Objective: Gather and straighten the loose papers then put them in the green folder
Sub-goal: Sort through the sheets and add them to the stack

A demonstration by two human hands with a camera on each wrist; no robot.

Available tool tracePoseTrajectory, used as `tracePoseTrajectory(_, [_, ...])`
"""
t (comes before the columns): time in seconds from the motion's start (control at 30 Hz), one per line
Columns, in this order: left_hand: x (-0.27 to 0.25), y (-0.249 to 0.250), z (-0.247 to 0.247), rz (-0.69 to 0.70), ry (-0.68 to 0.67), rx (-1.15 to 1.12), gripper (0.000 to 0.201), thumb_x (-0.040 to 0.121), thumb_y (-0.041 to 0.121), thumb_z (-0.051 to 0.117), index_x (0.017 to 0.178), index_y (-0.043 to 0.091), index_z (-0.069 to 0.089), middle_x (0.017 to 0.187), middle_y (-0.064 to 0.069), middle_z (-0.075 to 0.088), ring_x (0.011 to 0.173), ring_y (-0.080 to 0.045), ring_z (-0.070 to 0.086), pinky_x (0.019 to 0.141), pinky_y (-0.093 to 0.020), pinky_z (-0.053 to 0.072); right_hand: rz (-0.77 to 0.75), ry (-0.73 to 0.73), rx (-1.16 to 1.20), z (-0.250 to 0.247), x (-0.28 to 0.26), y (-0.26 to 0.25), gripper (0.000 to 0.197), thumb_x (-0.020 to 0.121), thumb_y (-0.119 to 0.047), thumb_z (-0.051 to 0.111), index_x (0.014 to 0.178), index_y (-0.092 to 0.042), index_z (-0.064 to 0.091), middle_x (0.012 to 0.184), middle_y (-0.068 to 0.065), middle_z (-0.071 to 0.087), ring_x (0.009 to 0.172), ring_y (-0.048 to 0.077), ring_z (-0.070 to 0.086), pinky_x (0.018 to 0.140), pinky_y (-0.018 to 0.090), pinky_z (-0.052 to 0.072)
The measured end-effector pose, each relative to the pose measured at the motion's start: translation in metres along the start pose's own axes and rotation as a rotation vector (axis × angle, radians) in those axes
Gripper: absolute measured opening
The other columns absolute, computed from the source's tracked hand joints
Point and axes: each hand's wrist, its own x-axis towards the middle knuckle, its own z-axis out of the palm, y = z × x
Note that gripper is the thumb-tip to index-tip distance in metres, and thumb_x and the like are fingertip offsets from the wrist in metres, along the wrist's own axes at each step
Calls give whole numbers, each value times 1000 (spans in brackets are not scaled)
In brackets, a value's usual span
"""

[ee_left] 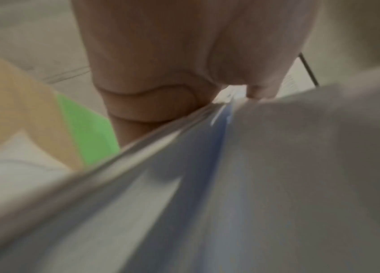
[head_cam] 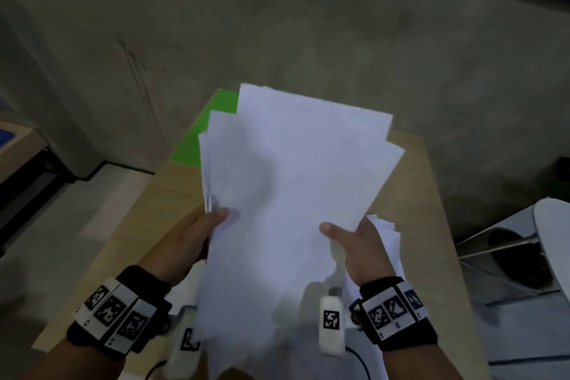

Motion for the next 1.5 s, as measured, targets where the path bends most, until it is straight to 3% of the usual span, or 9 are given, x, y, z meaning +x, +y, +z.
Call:
tracePoseTrajectory(0.1, [4, -2, -5, 82, 71, 9, 91, 37, 80, 72, 111, 27, 69, 113, 10, 73, 110, -15, 66, 102, -37, 46, -73, 22, 16, -6, -3, -6, 25, 79, -1, 70, 96, -20, 69, 91, -4, 77, 89, 13, 72, 76, 24, 56])
tracePoseTrajectory(0.27, [-5, 15, 7, 438, 73, 260, 50, 67, 66, 63, 110, 40, 57, 100, 44, 64, 99, 24, 57, 78, 4, 42, -187, -33, -43, -10, -14, -23, 55, 54, -47, 86, 94, -10, 75, 93, 2, 77, 92, 21, 72, 80, 33, 56])
tracePoseTrajectory(0.37, [-1, 15, 6, 560, 52, 214, 39, 66, 39, 65, 105, 40, 66, 98, 35, 69, 96, 16, 62, 77, -1, 46, -241, -168, -10, -8, -19, -31, 42, 53, -36, 90, 86, -15, 78, 91, 3, 78, 92, 22, 73, 75, 37, 57])
tracePoseTrajectory(0.5, [4, 9, 3, 546, 93, 52, 78, 48, 41, 87, 119, 34, 53, 100, 12, 72, 93, 1, 67, 77, -12, 53, -293, -191, 81, -1, -22, -29, 31, 59, -13, 85, 87, -13, 75, 88, 1, 78, 88, 18, 73, 73, 25, 56])
tracePoseTrajectory(0.77, [-6, 20, 24, 632, 282, -26, 24, 65, 12, 77, 87, 18, 73, 80, 14, 77, 75, -1, 70, 68, -15, 55, -405, -48, 106, 7, -37, -49, 20, 62, -11, 74, 81, -12, 71, 75, -8, 76, 73, 6, 72, 64, 18, 53])
tracePoseTrajectory(1.03, [7, -37, 21, 325, 154, 64, 34, 69, -4, 80, 93, 19, 68, 81, 18, 77, 78, -2, 70, 64, -9, 52, 21, 76, -156, -4, -31, 39, 56, 55, -38, 91, 104, -23, 69, 101, -6, 75, 96, 10, 70, 90, 36, 53])
tracePoseTrajectory(1.2, [-2, 5, 31, 598, 283, -104, 76, 69, 44, 75, 125, 1, 47, 97, 6, 71, 88, -5, 67, 74, -17, 54, -4, -22, -19, 0, -30, 19, 22, 72, -4, 80, 77, -24, 76, 86, -7, 78, 83, 10, 73, 74, 26, 57])
tracePoseTrajectory(1.37, [-12, 62, 44, 710, 418, -239, 82, 58, 79, 65, 122, 32, 43, 94, -6, 58, 92, -19, 57, 94, -42, 45, -9, -25, -29, -2, -32, 19, 24, 72, -3, 79, 75, -27, 76, 87, -9, 78, 85, 10, 73, 72, 23, 57])
tracePoseTrajectory(1.5, [-4, 64, 46, 709, 489, -146, 64, 70, 36, 69, 126, 26, 40, 81, 11, 58, 72, 2, 57, 71, -7, 43, 10, -39, -2, -2, -35, 19, 24, 71, -3, 80, 87, -21, 75, 94, -3, 78, 90, 15, 73, 77, 29, 57])
